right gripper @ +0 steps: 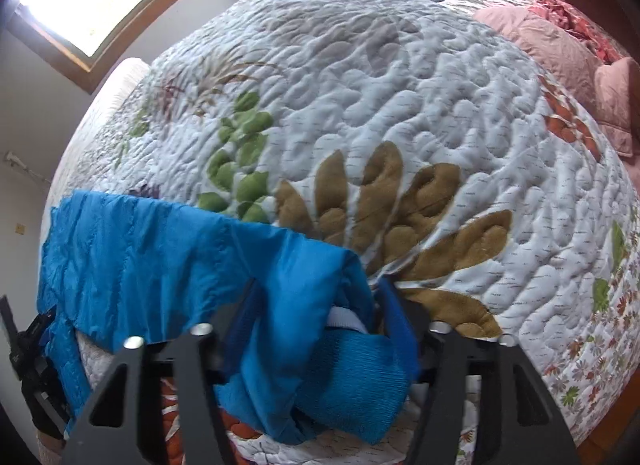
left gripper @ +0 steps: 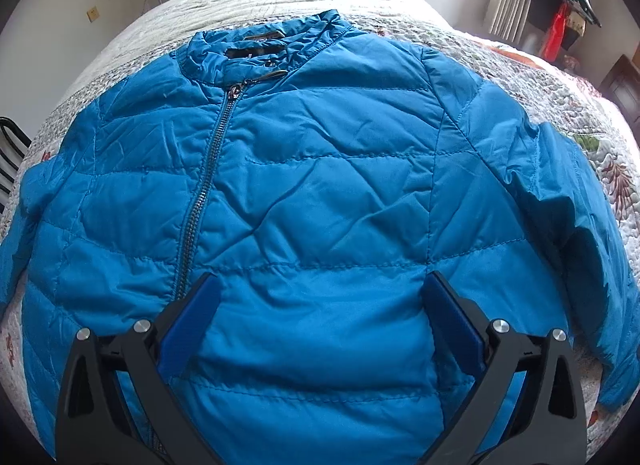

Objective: Fold large clothes
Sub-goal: 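Reach the right gripper to the jacket sleeve cuff and close on it, then carry the held sleeve with the right gripper across the jacket body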

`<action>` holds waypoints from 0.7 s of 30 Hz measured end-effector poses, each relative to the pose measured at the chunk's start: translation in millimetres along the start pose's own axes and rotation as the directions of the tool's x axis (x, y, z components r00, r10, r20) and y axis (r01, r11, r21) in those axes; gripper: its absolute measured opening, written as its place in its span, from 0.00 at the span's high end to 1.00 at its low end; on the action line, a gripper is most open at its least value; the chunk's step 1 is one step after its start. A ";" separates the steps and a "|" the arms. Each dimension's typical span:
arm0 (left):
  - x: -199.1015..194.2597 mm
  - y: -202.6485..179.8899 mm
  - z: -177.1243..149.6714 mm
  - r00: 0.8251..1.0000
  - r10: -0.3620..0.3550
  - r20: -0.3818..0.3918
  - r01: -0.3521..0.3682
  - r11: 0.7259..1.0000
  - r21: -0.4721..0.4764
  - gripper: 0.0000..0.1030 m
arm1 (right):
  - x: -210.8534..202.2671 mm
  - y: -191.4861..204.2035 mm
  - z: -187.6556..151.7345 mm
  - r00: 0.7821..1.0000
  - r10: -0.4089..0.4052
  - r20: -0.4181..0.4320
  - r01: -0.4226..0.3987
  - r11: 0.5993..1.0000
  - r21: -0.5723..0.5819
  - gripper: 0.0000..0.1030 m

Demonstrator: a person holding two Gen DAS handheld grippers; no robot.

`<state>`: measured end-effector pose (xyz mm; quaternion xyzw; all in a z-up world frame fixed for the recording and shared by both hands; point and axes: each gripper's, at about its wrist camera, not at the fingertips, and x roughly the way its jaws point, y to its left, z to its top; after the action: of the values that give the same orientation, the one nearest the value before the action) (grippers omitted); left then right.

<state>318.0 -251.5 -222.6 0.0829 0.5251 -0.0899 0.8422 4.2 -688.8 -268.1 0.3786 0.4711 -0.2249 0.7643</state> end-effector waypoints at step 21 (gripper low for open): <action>-9.7 6.9 -1.4 1.000 -0.020 0.009 0.019 0.998 0.062 0.03 | -21.0 90.6 32.5 0.993 0.113 0.025 -0.112 0.993 -0.036 0.85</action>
<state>314.3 -243.8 -214.2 0.1035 0.5187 -0.1147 0.8409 76.0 -659.3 -207.5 0.3880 0.4427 -0.1784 0.7884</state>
